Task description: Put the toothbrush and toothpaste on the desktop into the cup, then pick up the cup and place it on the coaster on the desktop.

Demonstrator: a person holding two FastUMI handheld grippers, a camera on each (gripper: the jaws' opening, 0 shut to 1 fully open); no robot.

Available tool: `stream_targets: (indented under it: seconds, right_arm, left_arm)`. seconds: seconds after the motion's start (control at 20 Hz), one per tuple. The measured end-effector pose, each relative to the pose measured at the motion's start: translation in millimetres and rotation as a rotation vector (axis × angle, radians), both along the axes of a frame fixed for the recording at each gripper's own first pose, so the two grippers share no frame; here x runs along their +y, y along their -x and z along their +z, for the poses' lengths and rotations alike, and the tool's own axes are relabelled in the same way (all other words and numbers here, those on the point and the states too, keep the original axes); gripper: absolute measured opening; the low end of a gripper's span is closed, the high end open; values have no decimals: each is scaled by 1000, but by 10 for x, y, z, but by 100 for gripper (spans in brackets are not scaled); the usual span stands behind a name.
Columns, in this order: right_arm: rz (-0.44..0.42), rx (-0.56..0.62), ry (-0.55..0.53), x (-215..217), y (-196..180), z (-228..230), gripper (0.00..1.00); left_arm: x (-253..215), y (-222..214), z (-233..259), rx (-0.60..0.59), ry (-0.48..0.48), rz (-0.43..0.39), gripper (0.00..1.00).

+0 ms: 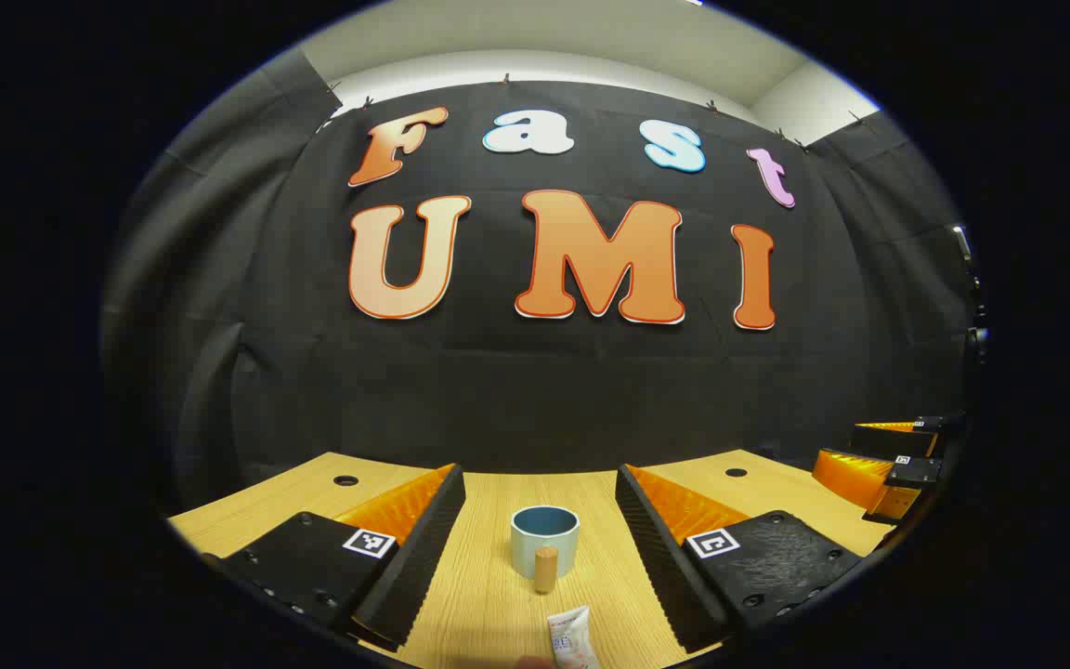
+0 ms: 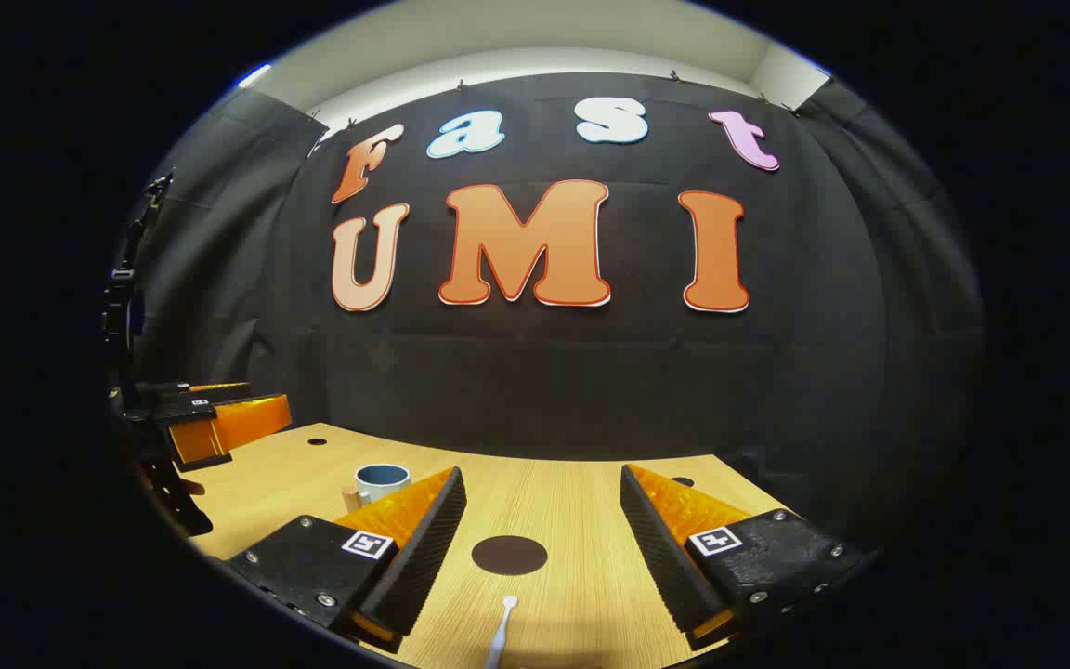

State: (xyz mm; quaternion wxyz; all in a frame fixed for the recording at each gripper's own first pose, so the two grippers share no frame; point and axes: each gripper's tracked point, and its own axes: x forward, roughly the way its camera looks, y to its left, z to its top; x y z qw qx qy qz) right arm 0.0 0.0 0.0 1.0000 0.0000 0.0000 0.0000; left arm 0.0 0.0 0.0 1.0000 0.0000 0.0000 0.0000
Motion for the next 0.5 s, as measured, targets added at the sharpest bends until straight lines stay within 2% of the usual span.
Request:
stream_targets:
  seconds: [0.05,0.1,0.15,0.2,0.5]
  right_arm:
    - [4,0,3,2,5,-17,100]
    - [5,1,6,8,9,-12,100]
    - [8,2,8,4,13,-14,100]
    - [12,4,9,16,13,-18,100]
    - [16,0,4,-18,50,-10,100]
  left_arm:
    - [1,1,-7,4,-2,-1,100]
    - [-5,3,-4,6,0,-2,98]
    - [-1,5,-13,10,-1,-1,100]
    - [1,1,-6,13,1,1,98]
    - [5,32,0,24,-10,8,98]
